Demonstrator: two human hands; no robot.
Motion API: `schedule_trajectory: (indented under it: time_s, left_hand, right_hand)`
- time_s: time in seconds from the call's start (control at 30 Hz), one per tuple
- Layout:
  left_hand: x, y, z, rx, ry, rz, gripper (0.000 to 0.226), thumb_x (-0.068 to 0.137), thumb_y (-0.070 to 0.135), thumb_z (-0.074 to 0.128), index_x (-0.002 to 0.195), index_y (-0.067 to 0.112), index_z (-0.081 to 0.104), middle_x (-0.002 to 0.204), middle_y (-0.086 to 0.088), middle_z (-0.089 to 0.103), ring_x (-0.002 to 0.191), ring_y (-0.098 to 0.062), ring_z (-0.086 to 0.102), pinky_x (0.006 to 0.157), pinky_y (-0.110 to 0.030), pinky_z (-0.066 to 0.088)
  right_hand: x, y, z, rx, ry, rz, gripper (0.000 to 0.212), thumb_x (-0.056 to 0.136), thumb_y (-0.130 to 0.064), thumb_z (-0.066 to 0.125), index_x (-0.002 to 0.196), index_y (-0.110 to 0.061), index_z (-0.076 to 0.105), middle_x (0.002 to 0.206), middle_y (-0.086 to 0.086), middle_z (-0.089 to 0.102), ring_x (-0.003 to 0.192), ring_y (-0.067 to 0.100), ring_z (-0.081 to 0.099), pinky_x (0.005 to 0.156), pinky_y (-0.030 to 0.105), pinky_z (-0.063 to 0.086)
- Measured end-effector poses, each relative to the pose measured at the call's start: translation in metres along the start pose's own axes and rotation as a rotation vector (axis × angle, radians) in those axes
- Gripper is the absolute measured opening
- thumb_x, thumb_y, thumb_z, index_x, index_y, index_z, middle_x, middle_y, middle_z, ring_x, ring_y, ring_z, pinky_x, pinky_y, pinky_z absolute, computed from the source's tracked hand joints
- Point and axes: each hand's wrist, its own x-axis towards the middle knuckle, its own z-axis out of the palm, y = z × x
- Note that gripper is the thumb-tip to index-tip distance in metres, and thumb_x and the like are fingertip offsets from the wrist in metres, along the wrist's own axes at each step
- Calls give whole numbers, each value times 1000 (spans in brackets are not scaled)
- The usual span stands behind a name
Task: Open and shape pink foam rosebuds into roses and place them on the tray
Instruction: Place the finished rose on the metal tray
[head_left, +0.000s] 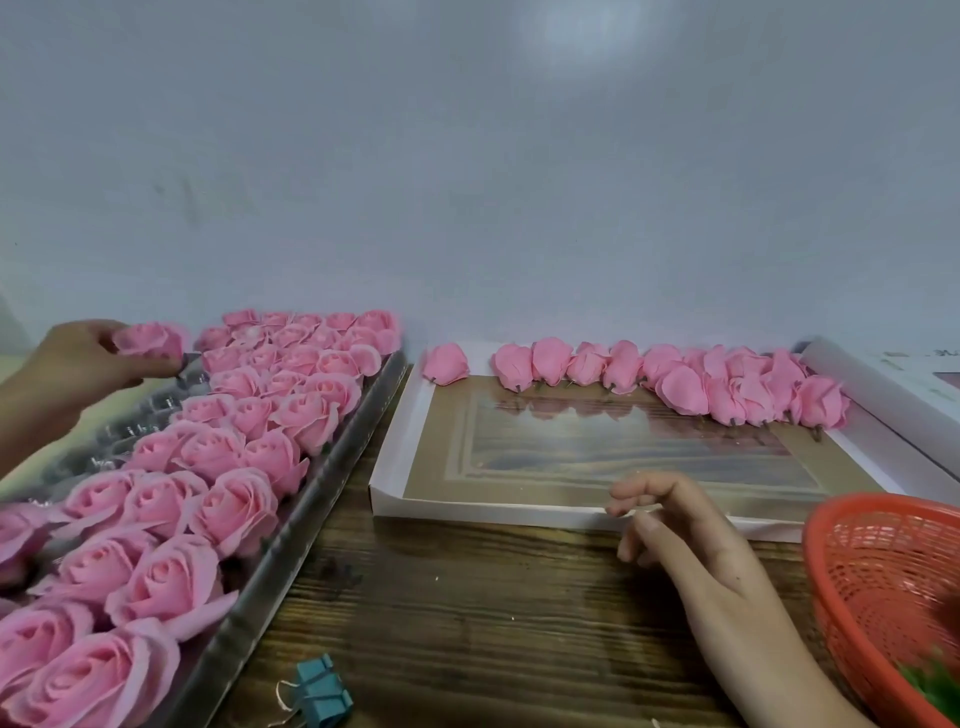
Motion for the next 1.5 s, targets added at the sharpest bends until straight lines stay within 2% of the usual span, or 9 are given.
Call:
schedule_trajectory:
  time_s: [0.1, 0.57, 0.73, 0.87, 1.03, 1.2, 1.27, 1.37, 1.5]
  left_hand:
    - [6, -3, 11, 166, -4, 42, 35, 68, 14, 83, 95, 0, 65, 88, -19, 65, 81, -32, 59, 73, -37, 45]
    - [44, -13, 17, 559, -28, 319, 30, 58, 6, 86, 77, -3, 64, 69, -19, 61, 67, -35, 56, 65, -37, 40]
    - [57, -21, 12, 506, -119, 298, 28, 63, 6, 84, 83, -1, 67, 77, -15, 63, 67, -29, 57, 68, -34, 39]
    - [64, -32, 11, 492, -168, 285, 30, 67, 9, 82, 61, 1, 54, 60, -10, 48, 58, -18, 41, 59, -29, 26]
    - [68, -35, 16, 497, -168, 274, 30, 68, 5, 81, 60, -4, 54, 59, -8, 47, 60, -18, 41, 61, -29, 29]
    - [60, -27, 16, 486, -164, 250, 28, 63, 13, 85, 71, 2, 61, 61, -13, 52, 59, -21, 44, 64, -32, 33]
    - [59, -25, 14, 455, -168, 193, 48, 58, 11, 88, 99, 2, 63, 79, -17, 59, 70, -28, 53, 72, -36, 41]
    - [55, -11, 7, 369, -134, 59, 83, 63, -8, 80, 135, -2, 38, 116, -31, 53, 101, -44, 54, 90, -51, 44]
    - [20, 34, 5, 412, 5, 385, 70, 68, -18, 66, 132, -1, 43, 122, -29, 53, 108, -44, 50, 91, -54, 41]
  right_hand:
    - [0, -1, 0, -2, -10, 18, 24, 82, -25, 50, 97, -13, 64, 85, -3, 67, 66, 8, 57, 72, 11, 43]
    - [-1, -3, -2, -53, -51, 69, 18, 93, -5, 50, 93, -12, 66, 79, -2, 65, 64, 8, 54, 69, 14, 41]
    - [-1, -5, -2, -52, -48, 77, 18, 92, -12, 51, 89, -19, 68, 69, 2, 62, 63, 8, 52, 66, 17, 38]
    - [-1, -6, -2, -75, -65, 80, 25, 93, -11, 51, 86, -29, 67, 67, 8, 60, 63, 9, 50, 66, 18, 38]
    - [-1, -4, -3, -76, -70, 67, 32, 95, 0, 50, 85, -25, 68, 75, 11, 61, 63, 9, 52, 67, 17, 39]
    - [1, -2, -3, -82, -83, 52, 35, 95, 1, 50, 85, -27, 68, 80, 16, 59, 65, 13, 53, 68, 22, 40]
    - [1, -1, -3, -91, -87, 47, 35, 95, 2, 50, 84, -27, 67, 79, 17, 59, 65, 14, 53, 69, 25, 40]
    - [1, 1, -3, -99, -84, 53, 35, 94, 1, 50, 84, -28, 67, 80, 18, 60, 65, 16, 52, 70, 32, 39]
    - [0, 2, -3, -86, -86, 61, 34, 95, 3, 51, 85, -24, 67, 79, 12, 62, 65, 15, 52, 69, 32, 39]
